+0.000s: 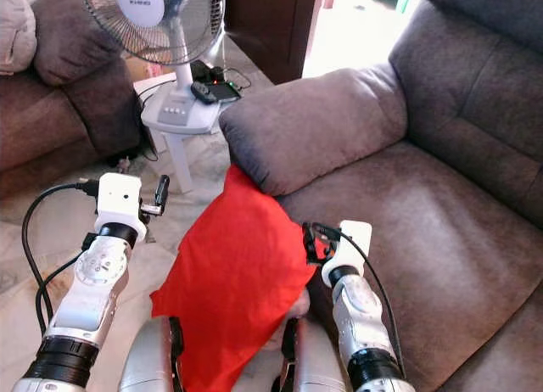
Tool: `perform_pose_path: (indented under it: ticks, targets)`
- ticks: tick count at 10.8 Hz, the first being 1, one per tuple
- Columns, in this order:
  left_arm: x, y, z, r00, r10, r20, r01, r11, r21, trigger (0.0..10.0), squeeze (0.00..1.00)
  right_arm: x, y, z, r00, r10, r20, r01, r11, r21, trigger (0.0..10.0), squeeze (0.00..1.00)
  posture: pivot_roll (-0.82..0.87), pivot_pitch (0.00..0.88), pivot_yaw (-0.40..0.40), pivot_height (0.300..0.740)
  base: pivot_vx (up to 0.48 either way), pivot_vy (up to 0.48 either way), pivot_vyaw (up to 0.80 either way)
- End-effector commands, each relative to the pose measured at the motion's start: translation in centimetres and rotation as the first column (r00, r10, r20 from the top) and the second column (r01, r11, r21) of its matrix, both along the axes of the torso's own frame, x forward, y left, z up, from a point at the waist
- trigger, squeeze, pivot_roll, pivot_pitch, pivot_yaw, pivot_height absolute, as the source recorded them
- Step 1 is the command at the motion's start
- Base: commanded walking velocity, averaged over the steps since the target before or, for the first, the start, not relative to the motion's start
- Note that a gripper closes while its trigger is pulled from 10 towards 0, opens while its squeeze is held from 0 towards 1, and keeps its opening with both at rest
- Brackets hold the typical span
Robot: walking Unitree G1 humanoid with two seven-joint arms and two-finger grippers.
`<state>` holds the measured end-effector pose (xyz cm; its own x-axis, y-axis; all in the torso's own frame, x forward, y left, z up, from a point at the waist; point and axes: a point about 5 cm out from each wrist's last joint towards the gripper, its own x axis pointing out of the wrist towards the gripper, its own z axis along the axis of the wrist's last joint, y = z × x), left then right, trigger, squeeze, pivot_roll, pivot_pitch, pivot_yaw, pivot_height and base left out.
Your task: Move the pillow to the sofa from floor
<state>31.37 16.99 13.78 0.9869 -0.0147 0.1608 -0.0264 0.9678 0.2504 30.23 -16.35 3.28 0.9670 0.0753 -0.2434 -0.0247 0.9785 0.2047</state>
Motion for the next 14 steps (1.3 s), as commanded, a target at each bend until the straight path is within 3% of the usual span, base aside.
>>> perform_pose_path:
  ticks: [1, 2, 4, 5, 7, 8, 11, 14]
  targets:
    - [0.0, 0.0, 0.1, 1.000, 0.005, 0.012, -0.005, 1.000, 0.000, 10.0, 0.00, -0.1, -0.2, -0.3, 1.000, -0.007, -0.015, 0.007, 1.000, -0.005, 10.0, 0.00, 0.07, 0.080, -0.079, 0.563, 0.000, 0.000, 0.00]
    - [-0.4, 0.9, -0.7, 0.999, 0.043, 0.002, -0.043, 0.996, -0.074, 10.0, 0.00, 0.1, -0.2, -0.3, 1.000, -0.006, -0.014, 0.006, 1.000, 0.001, 10.0, 0.00, 0.07, 0.078, -0.079, 0.563, 0.000, 0.000, 0.00]
    - [-2.3, 2.1, -3.7, 0.995, 0.080, -0.051, -0.080, 0.997, 0.002, 10.0, 0.00, 0.8, 0.0, 0.3, 1.000, -0.001, 0.002, 0.001, 1.000, -0.003, 10.0, 0.00, 0.07, 0.087, -0.080, 0.563, 0.000, 0.000, 0.00]
    - [-3.2, 1.5, -4.3, 0.997, 0.048, -0.055, -0.042, 0.994, 0.105, 10.0, 0.00, 1.2, 0.0, 0.5, 1.000, -0.003, -0.004, 0.003, 1.000, -0.022, 10.0, 0.00, 0.07, 0.097, -0.084, 0.563, 0.000, 0.000, 0.00]
    - [-5.4, 1.8, -7.2, 0.989, 0.058, -0.139, -0.036, 0.986, 0.160, 10.0, 0.00, 2.0, 0.1, 0.9, 1.000, -0.014, -0.012, 0.014, 0.999, -0.029, 10.0, 0.00, 0.07, 0.113, -0.096, 0.563, 0.000, 0.000, 0.00]
    - [-5.7, 1.9, -7.7, 0.986, 0.071, -0.151, -0.046, 0.985, 0.168, 10.0, 0.00, 2.3, 0.2, 1.0, 1.000, -0.014, -0.020, 0.013, 0.999, -0.035, 10.0, 0.00, 0.08, 0.120, -0.102, 0.563, 0.000, 0.000, 0.00]
    - [-4.5, 1.6, -6.3, 0.990, 0.089, -0.106, -0.076, 0.990, 0.115, 10.0, 0.00, 2.9, 0.6, 1.4, 1.000, 0.009, -0.018, -0.010, 0.998, -0.065, 10.0, 0.00, 0.07, 0.134, -0.109, 0.563, 0.000, 0.000, 0.00]
    - [-3.9, 1.3, -5.5, 0.994, 0.074, -0.081, -0.066, 0.993, 0.100, 10.0, 0.00, 2.7, 0.3, 1.6, 1.000, 0.001, 0.023, 0.000, 0.998, -0.055, 10.0, 0.00, 0.07, 0.138, -0.103, 0.518, 0.000, 0.000, 0.00]
